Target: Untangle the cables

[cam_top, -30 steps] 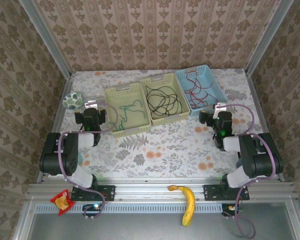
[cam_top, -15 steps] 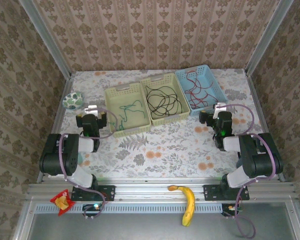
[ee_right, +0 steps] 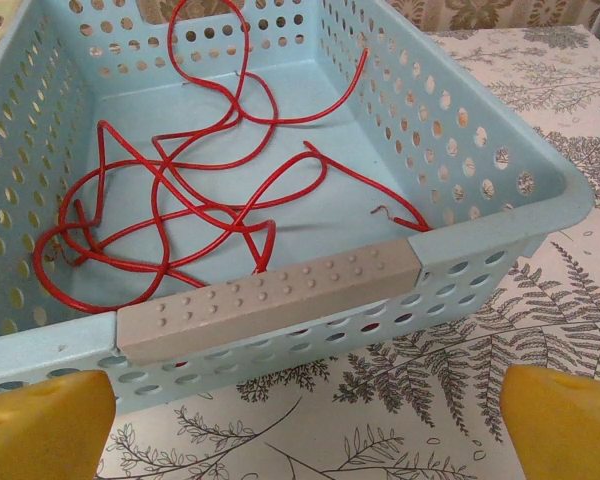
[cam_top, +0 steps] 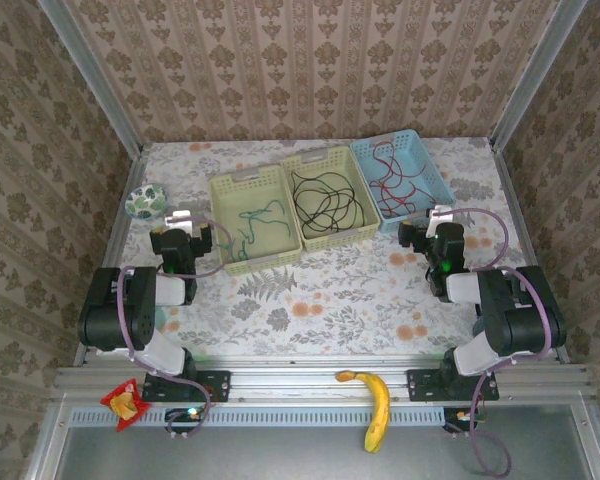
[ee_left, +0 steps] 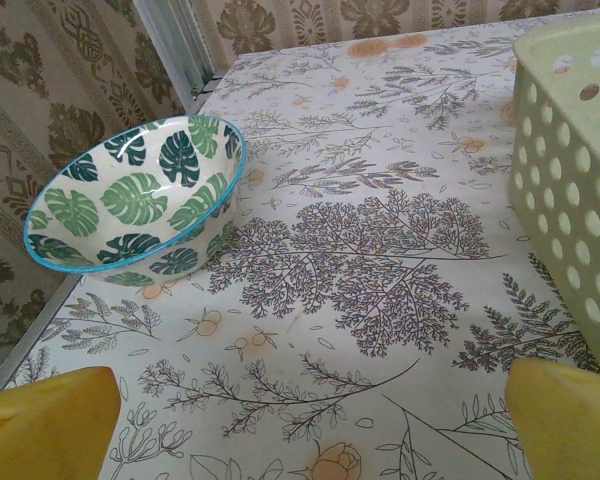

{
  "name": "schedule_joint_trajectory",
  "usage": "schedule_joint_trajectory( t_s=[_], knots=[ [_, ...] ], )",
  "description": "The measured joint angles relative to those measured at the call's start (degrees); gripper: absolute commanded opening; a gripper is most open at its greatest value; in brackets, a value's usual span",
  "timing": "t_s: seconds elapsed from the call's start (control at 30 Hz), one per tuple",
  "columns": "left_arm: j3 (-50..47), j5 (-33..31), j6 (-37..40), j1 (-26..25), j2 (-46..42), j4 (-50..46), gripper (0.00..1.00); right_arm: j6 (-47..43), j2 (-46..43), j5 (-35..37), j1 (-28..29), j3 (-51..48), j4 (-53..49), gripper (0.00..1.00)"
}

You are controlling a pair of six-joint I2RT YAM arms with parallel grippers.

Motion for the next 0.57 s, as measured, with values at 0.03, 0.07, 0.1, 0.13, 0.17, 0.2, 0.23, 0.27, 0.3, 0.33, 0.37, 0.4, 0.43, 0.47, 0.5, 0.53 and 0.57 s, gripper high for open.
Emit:
schedule_joint_trajectory(
  t_s=[0.03,0.07,0.1,0.13,0.17,0.2,0.23,0.27,0.3,0.33,0.37,0.4,0.43,0.47,0.5,0.53,0.57],
  knots=[
    [0.0,0.0,0.0,0.0,0.0,0.0,1.0,0.0,0.0,0.0,0.0,0.0,0.0,1.0],
    [0.0,0.0,0.0,0.0,0.0,0.0,1.0,0.0,0.0,0.0,0.0,0.0,0.0,1.0],
    [0.0,0.0,0.0,0.0,0.0,0.0,1.0,0.0,0.0,0.0,0.0,0.0,0.0,1.0],
    [0.0,0.0,0.0,0.0,0.0,0.0,1.0,0.02,0.0,0.0,0.0,0.0,0.0,1.0],
    [0.0,0.0,0.0,0.0,0.0,0.0,1.0,0.0,0.0,0.0,0.0,0.0,0.0,1.0],
    [0.0,0.0,0.0,0.0,0.0,0.0,1.0,0.0,0.0,0.0,0.0,0.0,0.0,1.0],
    [0.0,0.0,0.0,0.0,0.0,0.0,1.0,0.02,0.0,0.0,0.0,0.0,0.0,1.0],
    [0.0,0.0,0.0,0.0,0.0,0.0,1.0,0.0,0.0,0.0,0.0,0.0,0.0,1.0],
    [0.0,0.0,0.0,0.0,0.0,0.0,1.0,0.0,0.0,0.0,0.0,0.0,0.0,1.0],
    [0.0,0.0,0.0,0.0,0.0,0.0,1.0,0.0,0.0,0.0,0.0,0.0,0.0,1.0],
    [0.0,0.0,0.0,0.0,0.0,0.02,1.0,0.0,0.0,-0.02,0.0,0.0,0.0,1.0],
    [0.0,0.0,0.0,0.0,0.0,0.09,1.0,0.0,0.0,-0.11,0.0,0.0,-0.02,1.0],
    [0.0,0.0,0.0,0.0,0.0,0.15,1.0,0.0,0.0,-0.22,0.0,0.0,-0.02,1.0],
    [0.0,0.0,0.0,0.0,0.0,0.26,1.0,0.0,0.0,-0.31,0.0,0.0,-0.02,1.0],
    [0.0,0.0,0.0,0.0,0.0,0.37,1.0,0.0,0.0,-0.39,0.0,0.0,-0.02,1.0],
    [0.0,0.0,0.0,0.0,0.0,0.42,1.0,0.0,0.0,-0.42,0.0,0.0,-0.02,1.0],
    [0.0,0.0,0.0,0.0,0.0,0.42,1.0,0.0,0.0,-0.44,0.0,0.0,-0.02,1.0]
  ],
)
